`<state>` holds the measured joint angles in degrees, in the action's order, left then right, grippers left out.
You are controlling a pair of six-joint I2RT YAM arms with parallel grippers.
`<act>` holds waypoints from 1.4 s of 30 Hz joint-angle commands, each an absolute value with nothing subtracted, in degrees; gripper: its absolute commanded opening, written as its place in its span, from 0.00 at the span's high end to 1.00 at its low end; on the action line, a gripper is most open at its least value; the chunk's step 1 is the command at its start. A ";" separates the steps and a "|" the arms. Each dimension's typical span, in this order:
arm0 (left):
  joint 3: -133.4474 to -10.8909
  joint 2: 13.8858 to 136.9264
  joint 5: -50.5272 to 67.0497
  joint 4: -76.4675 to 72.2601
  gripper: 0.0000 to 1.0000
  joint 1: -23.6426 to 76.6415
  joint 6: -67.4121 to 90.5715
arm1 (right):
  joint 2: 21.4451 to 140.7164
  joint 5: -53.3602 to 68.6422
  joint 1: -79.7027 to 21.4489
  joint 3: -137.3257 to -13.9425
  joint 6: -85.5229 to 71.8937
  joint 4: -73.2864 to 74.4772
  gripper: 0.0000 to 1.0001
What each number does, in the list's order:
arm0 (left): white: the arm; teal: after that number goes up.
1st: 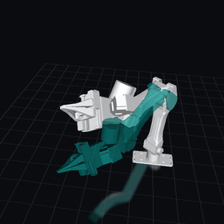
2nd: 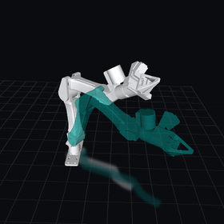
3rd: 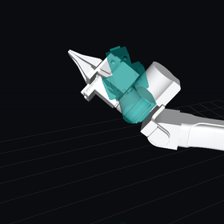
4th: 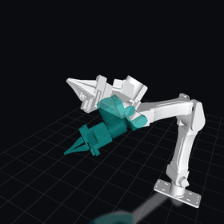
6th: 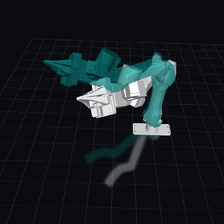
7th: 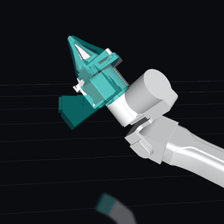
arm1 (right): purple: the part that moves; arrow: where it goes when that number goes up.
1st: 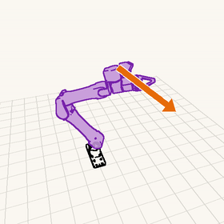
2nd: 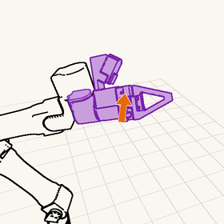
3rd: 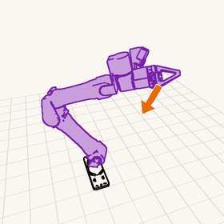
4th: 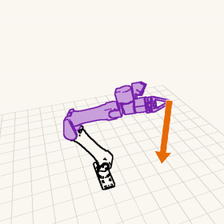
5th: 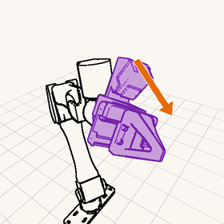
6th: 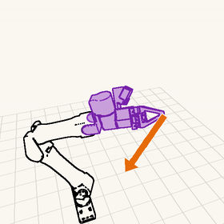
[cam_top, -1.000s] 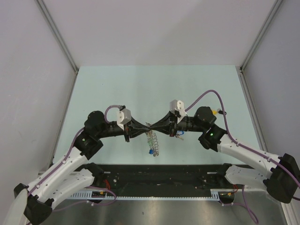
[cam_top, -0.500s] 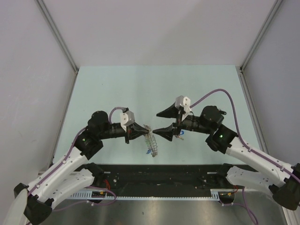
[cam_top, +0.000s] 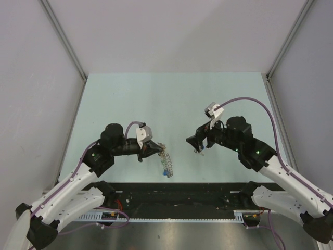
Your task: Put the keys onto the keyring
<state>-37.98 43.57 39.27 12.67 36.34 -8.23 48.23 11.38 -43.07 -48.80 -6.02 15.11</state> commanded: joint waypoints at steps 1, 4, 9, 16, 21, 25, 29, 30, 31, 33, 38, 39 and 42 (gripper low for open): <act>-41.57 44.03 39.29 11.86 1.00 36.12 -9.58 | 52.99 1.26 -41.93 -50.63 -8.00 25.22 0.16; -41.57 44.65 37.53 12.57 1.00 36.12 -9.23 | 56.33 -1.83 -41.22 -49.84 -6.60 25.93 0.17; -41.84 45.70 33.49 13.88 1.00 36.12 -8.44 | 62.04 -2.81 -38.85 -48.34 -4.40 25.49 0.19; -42.19 46.67 25.59 15.03 1.00 36.12 -7.30 | 72.50 -0.70 -37.97 -47.64 -1.77 21.71 0.29; -42.19 46.85 21.62 15.47 1.00 36.21 -7.03 | 79.27 -0.62 -38.14 -47.72 -0.18 19.08 0.49; -42.10 47.11 20.65 15.47 1.00 36.12 -7.12 | 82.52 -1.84 -39.72 -47.64 -0.17 16.53 0.58; -42.01 47.37 20.13 15.47 1.00 36.12 -7.12 | 85.51 -2.90 -40.34 -47.64 1.23 15.56 0.67; -42.01 47.37 19.87 15.47 1.00 36.12 -7.12 | 86.21 -3.16 -40.78 -47.64 1.58 15.47 0.68; -42.01 47.46 19.69 15.47 1.00 36.12 -7.12 | 86.48 -4.47 -41.04 -47.72 1.58 15.38 0.69; -42.10 47.46 19.60 15.47 1.00 36.12 -7.12 | 86.83 -4.40 -41.13 -47.64 1.93 15.20 0.71; -42.01 47.72 19.42 15.56 1.00 36.12 -7.29 | 87.27 -5.89 -41.66 -47.64 2.46 15.90 0.74; -42.01 47.81 19.42 15.56 1.00 36.21 -7.29 | 87.36 -5.89 -41.66 -47.64 2.63 15.91 0.75; -42.01 47.99 19.51 15.56 1.00 36.12 -7.21 | 87.80 -5.80 -41.75 -47.64 3.25 16.00 0.76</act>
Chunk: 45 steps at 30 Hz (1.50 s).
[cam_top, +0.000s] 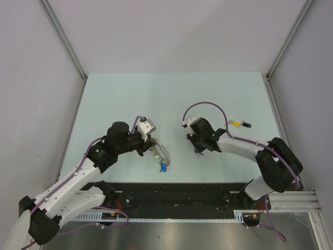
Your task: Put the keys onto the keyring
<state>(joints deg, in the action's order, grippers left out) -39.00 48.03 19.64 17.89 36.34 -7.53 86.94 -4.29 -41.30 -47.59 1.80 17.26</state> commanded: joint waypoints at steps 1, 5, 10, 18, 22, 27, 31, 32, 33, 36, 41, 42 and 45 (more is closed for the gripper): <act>-42.01 47.90 19.51 15.64 1.00 36.12 -7.29 | 87.89 -5.80 -41.84 -47.72 3.34 16.00 0.77; -42.01 48.08 19.60 15.64 1.00 36.12 -7.38 | 88.42 -4.75 -42.36 -47.72 4.13 15.38 0.77; -42.10 48.25 19.69 15.73 1.00 36.21 -7.38 | 89.12 -4.75 -42.80 -47.81 4.39 14.85 0.80; -42.10 48.52 20.04 15.82 1.00 36.12 -7.47 | 90.00 -5.36 -42.89 -47.90 4.92 15.29 0.82; -42.10 48.60 20.21 15.73 1.00 36.12 -7.47 | 90.00 -5.36 -43.50 -47.90 5.54 15.20 0.77; -42.19 48.87 20.30 15.82 1.00 36.12 -7.56 | 88.16 -6.59 -44.30 -48.69 6.50 15.64 0.68; -42.19 48.87 20.30 15.91 1.00 36.12 -7.56 | 88.24 -8.08 -44.30 -49.57 7.82 16.78 0.66; -42.19 48.95 20.39 16.00 1.00 36.12 -7.56 | 88.59 -8.52 -44.38 -49.74 8.08 17.31 0.66; -42.19 49.04 20.30 16.00 1.00 36.12 -7.56 | 88.85 -8.70 -44.30 -50.27 8.43 17.49 0.66; -42.19 49.04 20.30 16.08 1.00 36.12 -7.47 | 89.74 -10.11 -44.65 -50.97 9.58 18.19 0.66; -42.27 49.13 20.57 15.91 1.00 36.12 -7.47 | 90.96 -10.11 -44.82 -51.85 11.25 18.81 0.67; -42.28 49.13 20.65 16.00 1.00 36.12 -7.56 | 91.14 -9.76 -44.82 -52.03 11.42 18.72 0.68; -42.28 49.13 20.74 16.08 1.00 36.12 -7.56 | 91.93 -9.41 -44.82 -52.56 11.69 19.42 0.69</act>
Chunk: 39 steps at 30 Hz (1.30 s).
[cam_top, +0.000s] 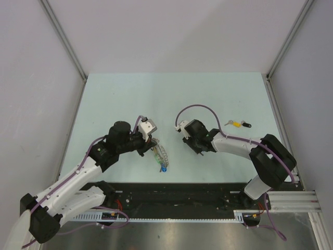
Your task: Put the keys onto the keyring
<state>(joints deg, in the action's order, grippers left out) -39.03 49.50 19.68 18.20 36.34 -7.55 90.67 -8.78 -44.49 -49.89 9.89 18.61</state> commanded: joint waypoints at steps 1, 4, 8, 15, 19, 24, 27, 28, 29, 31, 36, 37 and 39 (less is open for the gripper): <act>-42.28 49.22 20.74 16.08 1.00 36.12 -7.65 | 92.11 -9.40 -44.82 -52.56 11.78 19.60 0.69; -42.28 49.22 20.83 16.08 1.00 36.21 -7.65 | 92.64 -9.49 -44.82 -52.73 11.78 19.77 0.71; -42.28 49.39 20.83 16.17 1.00 36.12 -7.65 | 92.99 -9.49 -44.74 -52.74 11.78 20.04 0.79; -42.36 49.57 21.01 16.17 1.00 36.12 -7.65 | 91.76 -8.97 -44.74 -52.82 11.43 20.83 0.96; -42.36 49.48 20.92 16.26 0.99 36.12 -8.00 | 89.04 -8.62 -44.65 -52.91 10.81 21.53 1.00; -42.45 48.52 22.41 15.91 1.00 36.12 -9.13 | 83.60 -7.38 -44.82 -52.82 10.02 22.41 1.00; -42.80 48.43 25.74 14.86 1.00 36.12 -11.07 | 78.50 -6.07 -45.26 -52.91 10.19 22.94 1.00; -43.06 48.78 28.01 14.85 1.00 36.12 -11.68 | 77.27 -5.63 -45.44 -52.91 10.20 23.03 1.00; -44.28 49.21 28.99 14.94 1.00 36.12 -12.39 | 74.30 -4.84 -45.70 -52.91 10.37 23.11 1.00; -46.22 50.96 31.89 16.17 1.00 36.21 -14.58 | 71.21 -4.40 -46.31 -52.91 10.81 23.47 1.00; -52.37 53.52 40.69 17.40 1.00 36.21 -22.66 | 60.66 -3.52 -49.30 -52.82 13.00 23.73 1.00; -53.34 54.05 41.22 17.92 1.00 36.30 -24.07 | 59.43 -3.43 -49.83 -52.82 13.27 23.47 1.00; -56.42 56.24 42.71 20.29 1.00 36.47 -28.72 | 55.75 -2.56 -50.79 -52.82 14.84 23.03 1.00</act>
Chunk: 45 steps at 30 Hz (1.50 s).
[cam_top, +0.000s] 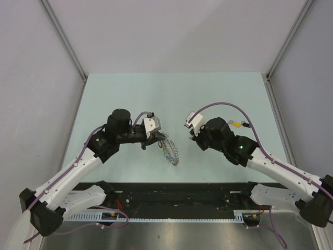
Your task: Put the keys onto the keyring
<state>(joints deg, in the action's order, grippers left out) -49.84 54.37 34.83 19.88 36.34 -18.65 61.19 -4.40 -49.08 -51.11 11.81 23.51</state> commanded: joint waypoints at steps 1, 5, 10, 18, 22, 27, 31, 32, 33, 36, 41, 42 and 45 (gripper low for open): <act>-58.25 57.21 43.41 21.17 1.00 36.56 -30.13 | 54.50 -0.98 -51.06 -52.82 15.20 22.94 1.00; -61.87 62.56 47.45 24.86 1.00 36.83 -36.28 | 50.28 3.24 -51.50 -52.91 15.56 21.01 1.00; -65.74 66.97 47.90 29.18 1.00 37.18 -38.76 | 48.25 7.12 -51.59 -53.43 16.26 18.72 1.00; -61.00 63.11 44.30 26.99 1.00 38.67 -39.02 | 51.50 10.19 -51.50 -53.61 18.46 17.23 1.00; -56.79 59.16 44.74 24.09 1.00 39.02 -37.97 | 52.03 11.78 -52.12 -53.53 19.25 15.91 1.00; -55.28 57.31 43.24 22.15 1.00 39.99 -37.35 | 52.64 13.44 -52.82 -53.53 20.56 14.68 1.00; -54.84 56.87 43.24 21.89 1.00 40.25 -37.53 | 53.70 14.85 -53.35 -53.61 21.70 14.24 1.00; -54.84 56.95 43.07 21.97 1.00 40.34 -37.62 | 53.79 14.94 -53.35 -53.53 21.88 14.06 1.00; -54.84 57.04 42.72 21.97 1.00 40.34 -37.62 | 53.79 15.03 -53.61 -53.61 22.06 14.06 1.00; -54.76 57.04 42.45 22.41 1.00 40.69 -38.41 | 54.14 15.29 -53.88 -53.53 22.67 13.89 1.00; -54.67 57.30 41.22 22.76 1.00 41.48 -38.93 | 54.67 14.33 -55.63 -53.53 23.99 13.71 1.00; -54.67 57.30 41.05 22.85 1.00 41.66 -38.94 | 54.67 13.89 -55.98 -53.61 24.26 13.71 1.00; -54.58 57.22 40.69 22.76 1.00 41.92 -38.94 | 54.84 13.19 -57.13 -53.53 25.13 13.62 1.00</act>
<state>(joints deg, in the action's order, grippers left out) -54.30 58.39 40.73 25.39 41.25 -36.49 54.65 14.11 -55.75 -51.48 23.05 16.67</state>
